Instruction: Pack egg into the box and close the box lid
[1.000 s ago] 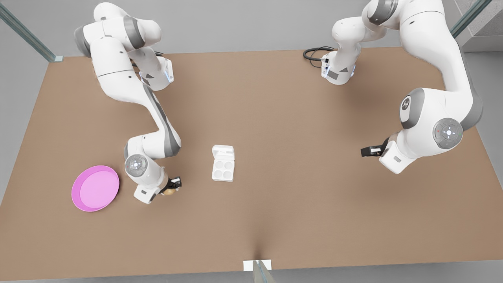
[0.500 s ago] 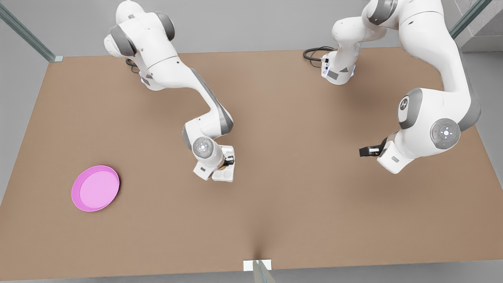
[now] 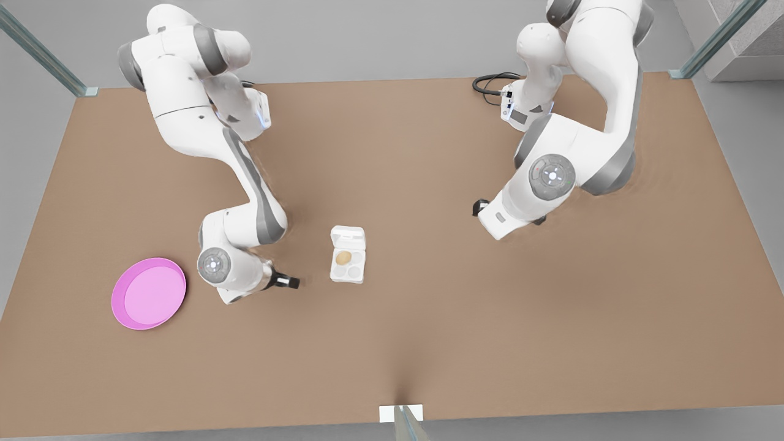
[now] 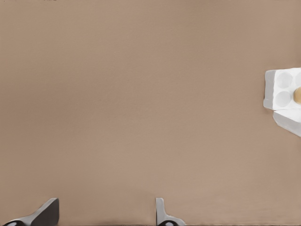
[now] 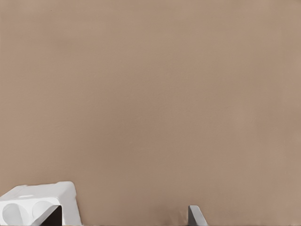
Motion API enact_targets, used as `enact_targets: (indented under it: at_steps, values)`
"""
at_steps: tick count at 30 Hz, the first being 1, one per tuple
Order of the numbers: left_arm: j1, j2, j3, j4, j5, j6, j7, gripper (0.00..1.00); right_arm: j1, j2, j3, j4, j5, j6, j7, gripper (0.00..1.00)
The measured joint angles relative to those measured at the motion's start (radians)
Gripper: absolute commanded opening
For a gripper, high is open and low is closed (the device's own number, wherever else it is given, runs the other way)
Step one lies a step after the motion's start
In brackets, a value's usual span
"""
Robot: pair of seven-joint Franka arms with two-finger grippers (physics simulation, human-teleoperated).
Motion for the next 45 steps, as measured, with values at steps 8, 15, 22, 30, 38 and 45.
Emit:
enact_targets:
  at_steps: [8, 15, 22, 30, 38, 45]
  values:
    - [-0.373, 0.119, -0.107, -0.167, 0.04, 0.147, -0.281, 1.0, -0.294, -0.2, -0.003, 0.261, -0.184, -0.304, -0.251, 1.0]
    - [-0.456, 0.284, -0.107, -0.177, 0.187, 0.344, -0.523, 1.0, -0.176, -0.233, -0.001, 0.366, -0.163, -0.456, -0.374, 1.0]
    - [-0.437, 0.388, -0.098, -0.162, 0.288, 0.508, -0.691, 1.0, -0.161, -0.211, 0.063, 0.377, -0.158, -0.528, -0.422, 1.0]
    - [-0.373, 0.404, -0.097, -0.084, 0.38, 0.58, -0.815, 1.0, -0.167, -0.211, 0.056, 0.382, -0.162, -0.539, -0.459, 1.0]
    - [-0.372, 0.439, -0.065, -0.019, 0.428, 0.625, -0.893, 1.0, -0.168, -0.215, 0.056, 0.39, -0.162, -0.544, -0.482, 1.0]
    - [-0.342, 0.483, -0.038, 0.039, 0.436, 0.668, -0.936, 1.0, -0.167, -0.215, 0.056, 0.391, -0.163, -0.543, -0.496, 1.0]
